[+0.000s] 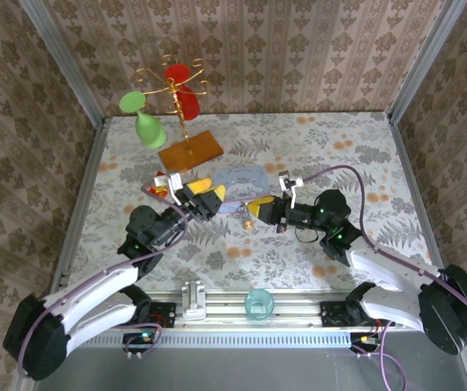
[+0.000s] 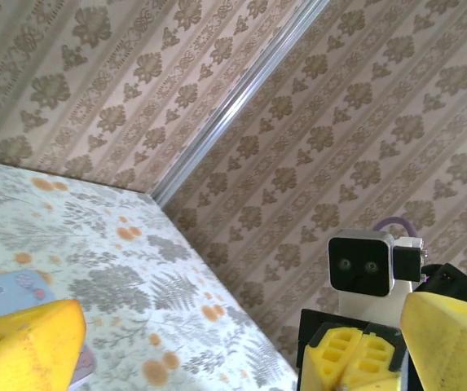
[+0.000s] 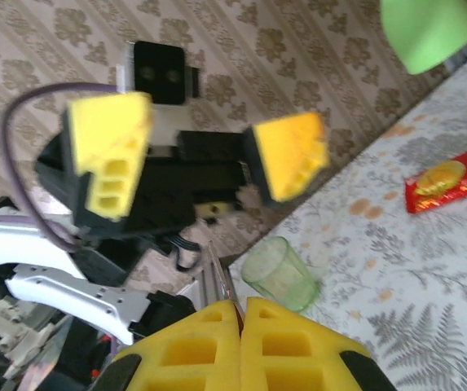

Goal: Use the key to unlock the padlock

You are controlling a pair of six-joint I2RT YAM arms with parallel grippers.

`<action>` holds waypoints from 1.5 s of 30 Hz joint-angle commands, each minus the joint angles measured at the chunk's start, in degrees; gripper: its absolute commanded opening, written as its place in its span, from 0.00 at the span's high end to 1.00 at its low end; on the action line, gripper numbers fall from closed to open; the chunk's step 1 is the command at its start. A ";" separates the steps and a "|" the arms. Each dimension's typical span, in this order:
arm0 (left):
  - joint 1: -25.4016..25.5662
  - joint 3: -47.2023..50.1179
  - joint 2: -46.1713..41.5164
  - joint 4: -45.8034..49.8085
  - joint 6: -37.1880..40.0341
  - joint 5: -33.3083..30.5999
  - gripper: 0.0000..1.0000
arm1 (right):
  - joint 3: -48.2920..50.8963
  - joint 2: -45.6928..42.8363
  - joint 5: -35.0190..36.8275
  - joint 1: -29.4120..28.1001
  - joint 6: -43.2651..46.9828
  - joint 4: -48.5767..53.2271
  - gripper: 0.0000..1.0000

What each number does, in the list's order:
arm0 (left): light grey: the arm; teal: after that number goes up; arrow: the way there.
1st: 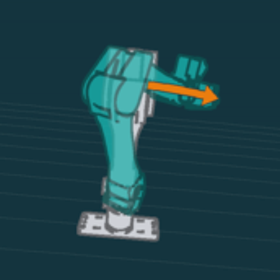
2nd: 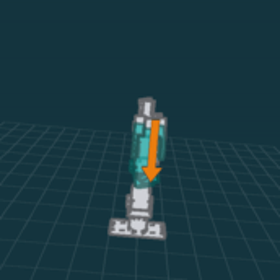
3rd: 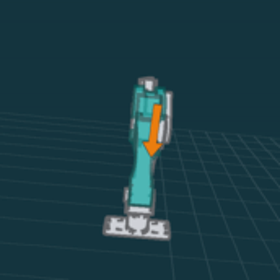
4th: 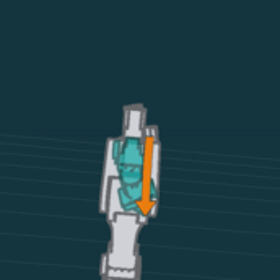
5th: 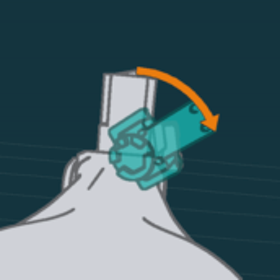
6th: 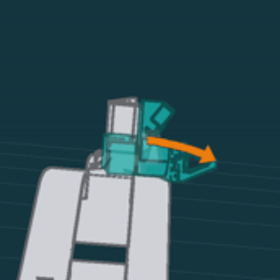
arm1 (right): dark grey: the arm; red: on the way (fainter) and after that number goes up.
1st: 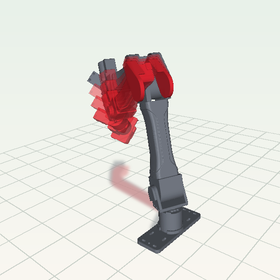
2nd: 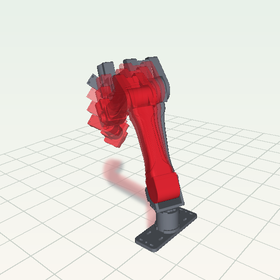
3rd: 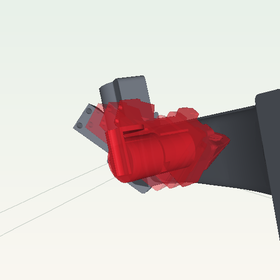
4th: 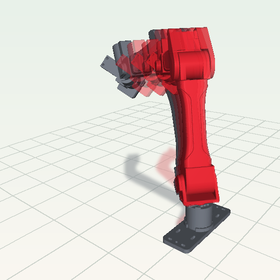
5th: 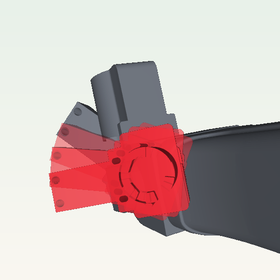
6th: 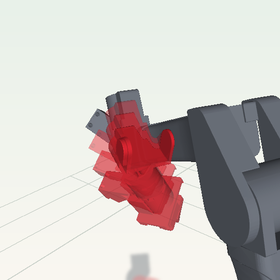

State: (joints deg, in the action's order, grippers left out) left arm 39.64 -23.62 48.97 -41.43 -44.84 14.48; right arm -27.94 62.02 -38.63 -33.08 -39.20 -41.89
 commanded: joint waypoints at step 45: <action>5.02 -8.70 54.41 -9.23 -7.03 -1.57 0.58 | 13.26 2.72 32.57 2.58 -6.11 16.52 1.00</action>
State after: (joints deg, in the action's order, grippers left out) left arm 44.58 -32.03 101.95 -46.68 -51.55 12.16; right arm -16.08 66.63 -9.32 -30.06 -44.21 -23.94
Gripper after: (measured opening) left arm 0.430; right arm 0.060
